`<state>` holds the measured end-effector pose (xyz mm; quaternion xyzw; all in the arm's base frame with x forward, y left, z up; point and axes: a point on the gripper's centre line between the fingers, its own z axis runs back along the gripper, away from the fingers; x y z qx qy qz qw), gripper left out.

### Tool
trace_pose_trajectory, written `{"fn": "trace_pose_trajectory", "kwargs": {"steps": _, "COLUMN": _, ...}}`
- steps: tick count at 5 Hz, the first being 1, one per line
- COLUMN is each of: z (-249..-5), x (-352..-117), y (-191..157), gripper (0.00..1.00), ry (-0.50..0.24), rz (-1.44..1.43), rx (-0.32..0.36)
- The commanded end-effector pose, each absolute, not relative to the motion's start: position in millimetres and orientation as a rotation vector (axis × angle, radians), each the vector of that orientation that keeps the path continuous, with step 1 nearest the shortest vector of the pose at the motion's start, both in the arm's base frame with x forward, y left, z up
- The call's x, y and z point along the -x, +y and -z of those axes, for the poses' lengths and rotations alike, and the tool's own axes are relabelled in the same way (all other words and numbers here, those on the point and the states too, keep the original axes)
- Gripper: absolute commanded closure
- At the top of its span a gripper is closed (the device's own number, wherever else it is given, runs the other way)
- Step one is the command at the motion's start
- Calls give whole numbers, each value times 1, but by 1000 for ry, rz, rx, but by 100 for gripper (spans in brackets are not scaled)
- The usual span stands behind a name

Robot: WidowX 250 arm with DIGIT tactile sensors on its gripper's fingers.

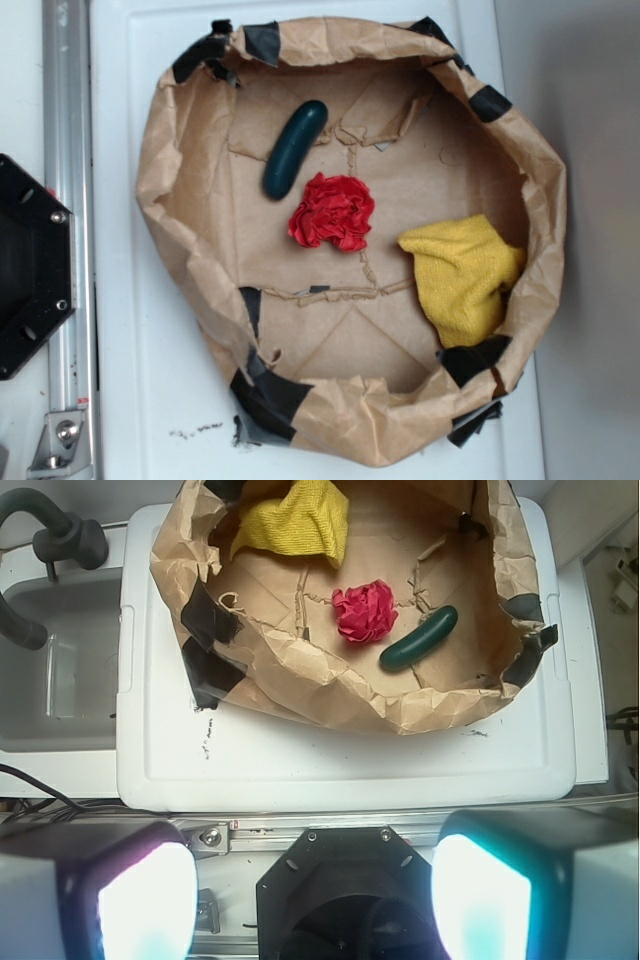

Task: Grab the yellow cloth.

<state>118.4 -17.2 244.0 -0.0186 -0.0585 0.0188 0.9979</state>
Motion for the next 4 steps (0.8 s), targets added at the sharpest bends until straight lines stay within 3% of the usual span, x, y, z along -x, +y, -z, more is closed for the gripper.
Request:
{"fn": "trace_pose_trajectory", "kwargs": {"steps": 1, "z": -244, "x": -118, "y": -17, "gripper": 0, "ry": -117, "rz": -38, "rx": 37}}
{"fn": "trace_pose_trajectory", "kwargs": {"steps": 2, "z": -218, "x": -163, "y": 12, "gripper": 0, "ry": -338, "rz": -113, "rx": -21}}
{"fn": "trace_pose_trajectory", "kwargs": {"steps": 4, "z": -188, "x": -224, "y": 34, "gripper": 0, "ry": -385, "rz": -152, "rx": 43}}
